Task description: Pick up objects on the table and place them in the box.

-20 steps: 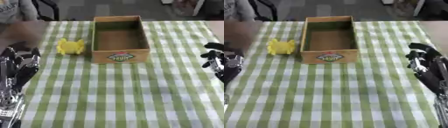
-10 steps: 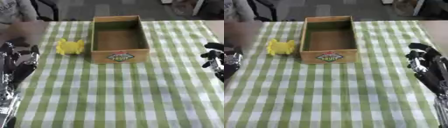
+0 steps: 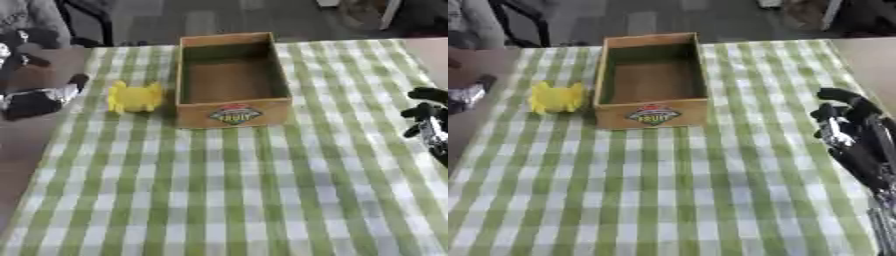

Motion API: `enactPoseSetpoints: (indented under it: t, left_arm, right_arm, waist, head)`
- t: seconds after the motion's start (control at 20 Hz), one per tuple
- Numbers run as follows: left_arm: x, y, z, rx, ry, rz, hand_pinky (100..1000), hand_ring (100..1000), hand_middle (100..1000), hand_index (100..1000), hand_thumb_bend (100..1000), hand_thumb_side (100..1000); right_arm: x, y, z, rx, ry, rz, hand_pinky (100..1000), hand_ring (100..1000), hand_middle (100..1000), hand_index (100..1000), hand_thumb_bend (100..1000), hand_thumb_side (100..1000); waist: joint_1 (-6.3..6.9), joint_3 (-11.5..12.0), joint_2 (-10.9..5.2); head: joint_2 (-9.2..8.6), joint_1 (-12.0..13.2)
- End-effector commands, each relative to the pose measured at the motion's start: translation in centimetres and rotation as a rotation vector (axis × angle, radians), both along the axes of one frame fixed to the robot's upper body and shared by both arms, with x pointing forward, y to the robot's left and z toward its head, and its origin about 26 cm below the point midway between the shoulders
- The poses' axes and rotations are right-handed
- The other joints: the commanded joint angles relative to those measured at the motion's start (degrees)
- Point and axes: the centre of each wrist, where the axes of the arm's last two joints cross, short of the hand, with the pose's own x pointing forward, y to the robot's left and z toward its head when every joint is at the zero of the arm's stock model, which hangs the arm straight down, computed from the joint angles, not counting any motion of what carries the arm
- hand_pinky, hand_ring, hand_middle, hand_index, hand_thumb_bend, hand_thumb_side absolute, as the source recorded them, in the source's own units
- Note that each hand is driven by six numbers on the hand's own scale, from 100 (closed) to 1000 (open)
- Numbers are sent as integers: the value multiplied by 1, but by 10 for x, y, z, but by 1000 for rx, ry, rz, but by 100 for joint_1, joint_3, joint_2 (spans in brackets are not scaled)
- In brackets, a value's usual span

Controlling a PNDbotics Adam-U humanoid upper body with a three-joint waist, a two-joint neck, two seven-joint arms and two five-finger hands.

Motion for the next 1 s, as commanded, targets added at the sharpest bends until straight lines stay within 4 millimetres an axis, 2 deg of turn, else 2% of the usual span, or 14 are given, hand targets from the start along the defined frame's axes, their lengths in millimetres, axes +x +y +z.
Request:
enactPoseSetpoints:
  t: [0.05,0.35,0.5,0.55,0.6,0.75,1.0]
  left_arm:
    - [19,25,15,169,109,54,695,923,696,817,671,112]
    - [63,29,13,322,210,48,702,904,705,811,750,139]
    - [79,21,7,365,229,31,715,902,709,812,762,140]
    - [83,18,5,377,233,23,718,901,711,810,797,171]
    - [87,13,2,389,237,13,720,900,708,808,763,139]
    - [97,-3,-4,425,247,-20,730,895,695,804,759,132]
    - [106,-22,-10,450,255,-68,726,882,663,789,704,100]
  right_arm:
    - [-1,-2,7,-30,-15,8,475,677,771,825,100,588]
    - [-2,-2,4,-41,-1,16,474,677,771,825,100,593]
    - [-2,-3,3,-44,2,18,474,677,771,825,100,591]
    - [-2,-2,3,-45,3,18,474,677,771,825,100,592]
    - [-2,-2,3,-45,4,20,474,677,771,825,100,592]
    - [-2,-1,2,-44,5,25,474,677,771,825,100,591]
    - [-2,0,2,-44,6,32,474,677,771,825,100,592]
  waist:
    - [13,-33,-104]
    - [49,-105,-135]
    - [47,-143,-137]
    - [45,-151,-138]
    - [41,-161,-138]
    - [25,-183,-138]
    - [10,-231,-132]
  head:
    - [-7,-8]
    - [39,-4]
    - [52,6]
    - [55,9]
    - [56,13]
    - [50,14]
    - [47,54]
